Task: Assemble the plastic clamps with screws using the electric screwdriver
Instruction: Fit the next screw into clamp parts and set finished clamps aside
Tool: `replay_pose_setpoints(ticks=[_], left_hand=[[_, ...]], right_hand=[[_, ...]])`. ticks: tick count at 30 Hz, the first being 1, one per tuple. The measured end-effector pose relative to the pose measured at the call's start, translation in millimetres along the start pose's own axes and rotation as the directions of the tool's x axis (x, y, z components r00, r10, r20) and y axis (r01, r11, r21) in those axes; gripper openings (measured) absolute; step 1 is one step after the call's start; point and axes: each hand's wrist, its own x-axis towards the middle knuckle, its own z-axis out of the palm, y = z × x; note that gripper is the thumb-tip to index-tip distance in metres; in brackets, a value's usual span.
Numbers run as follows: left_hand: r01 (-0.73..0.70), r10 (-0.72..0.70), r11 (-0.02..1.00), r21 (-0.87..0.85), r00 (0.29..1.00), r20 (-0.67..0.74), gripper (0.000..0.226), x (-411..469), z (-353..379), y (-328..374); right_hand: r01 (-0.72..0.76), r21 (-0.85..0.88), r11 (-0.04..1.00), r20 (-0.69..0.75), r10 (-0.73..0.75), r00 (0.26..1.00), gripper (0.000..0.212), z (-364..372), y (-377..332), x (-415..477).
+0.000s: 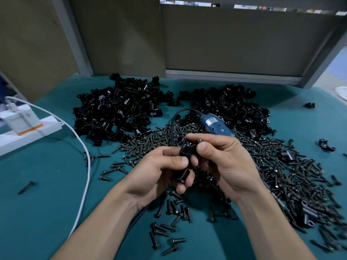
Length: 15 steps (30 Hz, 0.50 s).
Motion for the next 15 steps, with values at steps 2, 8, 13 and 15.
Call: replay_pose_setpoints(ticks=[2,8,13,15], left_hand=[[-0.008,0.009,1.000,-0.022,0.999,0.034,0.022,0,0,-1],[-0.044,0.045,0.994,-0.103,0.999,0.010,0.031,2,-3,-1],[-0.019,0.018,1.000,-0.011,0.999,-0.048,0.027,3,-5,0],[-0.002,0.001,1.000,-0.002,0.993,-0.121,0.028,4,-5,-3]], right_hand=[[0.016,0.005,1.000,-0.006,-0.015,1.000,0.026,-1,-2,0],[0.012,0.056,0.998,-0.070,-0.008,0.997,0.028,1,2,1],[0.048,0.027,0.998,-0.105,-0.045,0.993,0.025,10,10,4],[0.067,0.024,0.997,-0.116,-0.064,0.991,0.022,13,13,5]])
